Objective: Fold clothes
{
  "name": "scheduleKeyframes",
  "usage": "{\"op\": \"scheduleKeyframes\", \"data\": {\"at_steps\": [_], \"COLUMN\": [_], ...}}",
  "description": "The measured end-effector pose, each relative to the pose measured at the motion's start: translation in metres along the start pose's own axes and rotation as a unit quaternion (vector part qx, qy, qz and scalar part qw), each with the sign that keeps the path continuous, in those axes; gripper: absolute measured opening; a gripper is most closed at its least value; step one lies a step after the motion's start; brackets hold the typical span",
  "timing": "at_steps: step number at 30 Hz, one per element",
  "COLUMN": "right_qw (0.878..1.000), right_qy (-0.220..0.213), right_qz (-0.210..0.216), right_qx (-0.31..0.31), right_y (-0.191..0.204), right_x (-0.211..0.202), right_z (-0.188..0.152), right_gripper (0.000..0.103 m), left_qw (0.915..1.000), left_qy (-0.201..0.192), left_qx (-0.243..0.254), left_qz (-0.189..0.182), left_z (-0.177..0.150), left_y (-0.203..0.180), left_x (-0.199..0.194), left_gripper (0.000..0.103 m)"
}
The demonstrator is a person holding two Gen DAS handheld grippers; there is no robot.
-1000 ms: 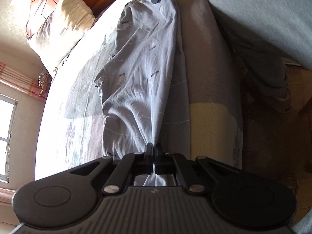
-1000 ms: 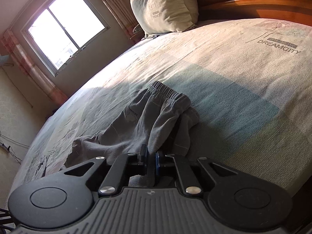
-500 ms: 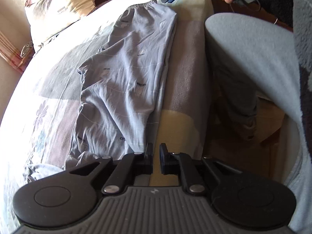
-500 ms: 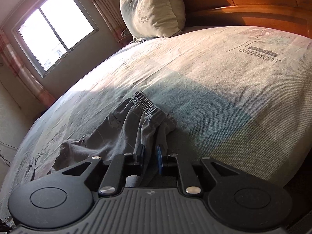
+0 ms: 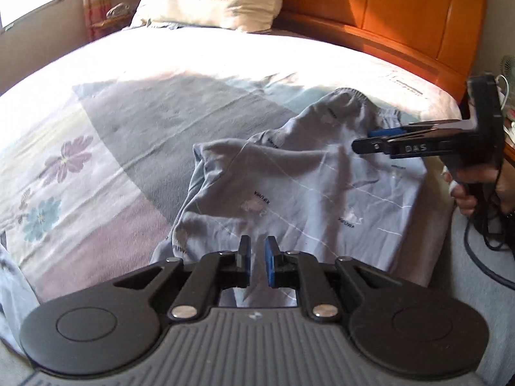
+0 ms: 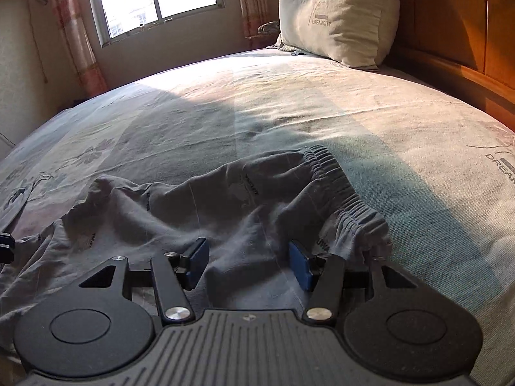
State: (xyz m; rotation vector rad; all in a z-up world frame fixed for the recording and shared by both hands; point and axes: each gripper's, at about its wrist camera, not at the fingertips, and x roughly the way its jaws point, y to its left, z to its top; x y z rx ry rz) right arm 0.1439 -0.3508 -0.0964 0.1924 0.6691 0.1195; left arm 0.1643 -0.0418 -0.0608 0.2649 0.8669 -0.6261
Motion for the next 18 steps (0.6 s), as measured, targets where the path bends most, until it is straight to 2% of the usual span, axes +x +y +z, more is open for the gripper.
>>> {"op": "scheduleKeyframes", "data": {"at_steps": [3, 4, 6, 7, 9, 12, 18], "right_qw": [1.000, 1.000, 1.000, 1.000, 1.000, 1.000, 1.000], "right_qy": [-0.006, -0.008, -0.012, -0.012, -0.011, -0.011, -0.013], "right_qz": [0.005, 0.005, 0.002, 0.000, -0.004, -0.003, -0.001], "right_qx": [0.024, 0.029, 0.027, 0.022, 0.009, 0.012, 0.019], "right_y": [-0.009, -0.010, -0.009, -0.006, -0.001, -0.002, -0.003], "right_x": [-0.002, -0.002, 0.000, 0.002, 0.003, 0.003, 0.002], "right_z": [-0.002, -0.002, -0.003, -0.003, -0.003, -0.002, -0.002], "right_gripper": [0.060, 0.060, 0.062, 0.064, 0.070, 0.070, 0.070], "left_qw": [0.9986, 0.9976, 0.9946, 0.9941, 0.9951, 0.9971, 0.9930], "left_qy": [0.010, 0.013, 0.019, 0.014, -0.004, -0.016, 0.046], "left_qx": [-0.026, -0.035, -0.053, -0.066, -0.059, 0.016, 0.058], "left_qz": [0.044, 0.058, 0.087, 0.085, 0.079, 0.073, 0.092], "left_z": [-0.019, -0.026, -0.039, -0.040, -0.038, -0.030, -0.040], "left_y": [0.029, 0.039, 0.058, 0.062, 0.060, 0.044, 0.046], "left_x": [-0.004, -0.006, -0.008, -0.015, -0.028, -0.037, -0.030], "left_gripper": [0.014, 0.017, 0.014, 0.012, 0.012, 0.019, 0.023]}}
